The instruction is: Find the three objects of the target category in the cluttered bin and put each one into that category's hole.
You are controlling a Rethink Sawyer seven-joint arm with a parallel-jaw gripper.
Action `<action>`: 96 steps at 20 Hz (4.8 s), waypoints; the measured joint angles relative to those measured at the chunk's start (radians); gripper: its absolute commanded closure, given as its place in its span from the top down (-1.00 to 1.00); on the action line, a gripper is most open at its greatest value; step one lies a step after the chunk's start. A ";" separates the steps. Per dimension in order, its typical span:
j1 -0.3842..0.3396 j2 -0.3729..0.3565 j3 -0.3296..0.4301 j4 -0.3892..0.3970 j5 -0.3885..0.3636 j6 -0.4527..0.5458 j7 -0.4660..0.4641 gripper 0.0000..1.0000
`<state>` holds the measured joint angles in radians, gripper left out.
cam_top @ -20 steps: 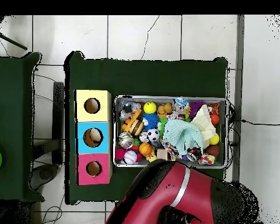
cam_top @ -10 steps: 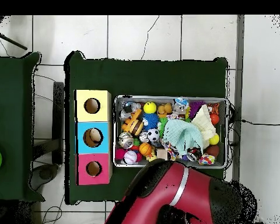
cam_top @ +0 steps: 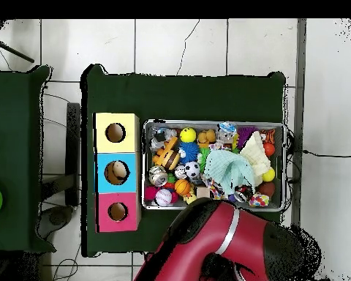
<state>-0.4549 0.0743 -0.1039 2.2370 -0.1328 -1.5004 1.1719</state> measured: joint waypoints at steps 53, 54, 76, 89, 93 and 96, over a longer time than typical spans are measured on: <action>0.033 0.025 -0.006 -0.067 0.058 -0.091 0.046 -1.00; 0.037 0.016 -0.007 -0.061 0.062 -0.076 0.046 -1.00; 0.147 -0.167 -0.052 -0.004 0.102 0.299 0.046 -1.00; 0.237 -0.267 -0.095 0.069 0.097 0.667 0.046 -1.00; 0.266 -0.292 -0.095 0.111 0.062 0.843 0.046 -1.00; 0.288 -0.340 -0.095 0.180 0.018 1.034 0.046 -1.00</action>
<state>-0.1671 -0.2658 -0.1990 2.4170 -0.1148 -0.4666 1.2174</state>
